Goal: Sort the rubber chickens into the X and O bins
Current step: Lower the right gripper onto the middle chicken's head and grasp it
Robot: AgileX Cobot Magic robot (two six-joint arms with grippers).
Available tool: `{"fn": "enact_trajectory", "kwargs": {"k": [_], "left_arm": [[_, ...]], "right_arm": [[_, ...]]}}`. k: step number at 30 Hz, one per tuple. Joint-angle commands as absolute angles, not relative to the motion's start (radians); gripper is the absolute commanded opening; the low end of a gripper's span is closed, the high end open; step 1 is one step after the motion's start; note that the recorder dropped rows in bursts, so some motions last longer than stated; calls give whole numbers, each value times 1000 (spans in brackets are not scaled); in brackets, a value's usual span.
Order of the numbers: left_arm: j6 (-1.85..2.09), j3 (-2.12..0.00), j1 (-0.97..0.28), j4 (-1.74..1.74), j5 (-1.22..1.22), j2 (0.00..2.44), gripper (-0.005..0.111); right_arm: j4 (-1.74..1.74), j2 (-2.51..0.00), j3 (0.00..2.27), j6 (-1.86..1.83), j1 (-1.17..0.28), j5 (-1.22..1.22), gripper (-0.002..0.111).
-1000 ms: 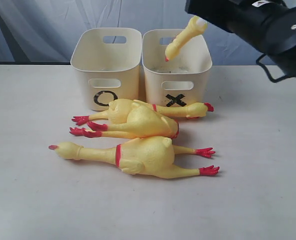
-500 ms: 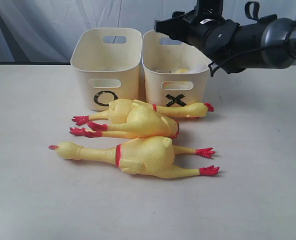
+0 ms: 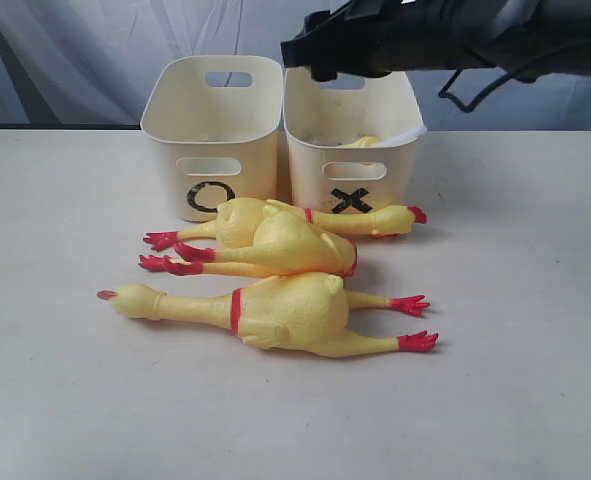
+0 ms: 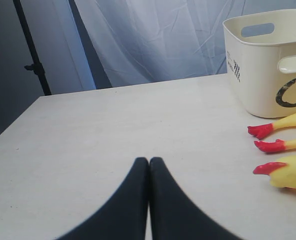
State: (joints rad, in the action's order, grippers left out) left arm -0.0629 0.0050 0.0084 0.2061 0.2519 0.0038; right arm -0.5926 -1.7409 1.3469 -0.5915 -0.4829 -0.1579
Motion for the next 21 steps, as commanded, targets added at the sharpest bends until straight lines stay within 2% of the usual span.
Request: {"fn": "enact_trajectory", "kwargs": {"k": [1,8,14,21], "left_arm": [[-67,0,7,207,232,0,0],[-67,0,7,207,232,0,0],[-67,0,7,207,232,0,0],[-67,0,7,207,232,0,0]], "right_arm": [[-495,-1672,1351,-620,-480,-439,61],[-497,-1652,1349,-886,-526,-745,61],[-476,-1652,1347,-1048,-661,-750,61],[-220,-1679,1347,-1076,-796,-714,61]]}}
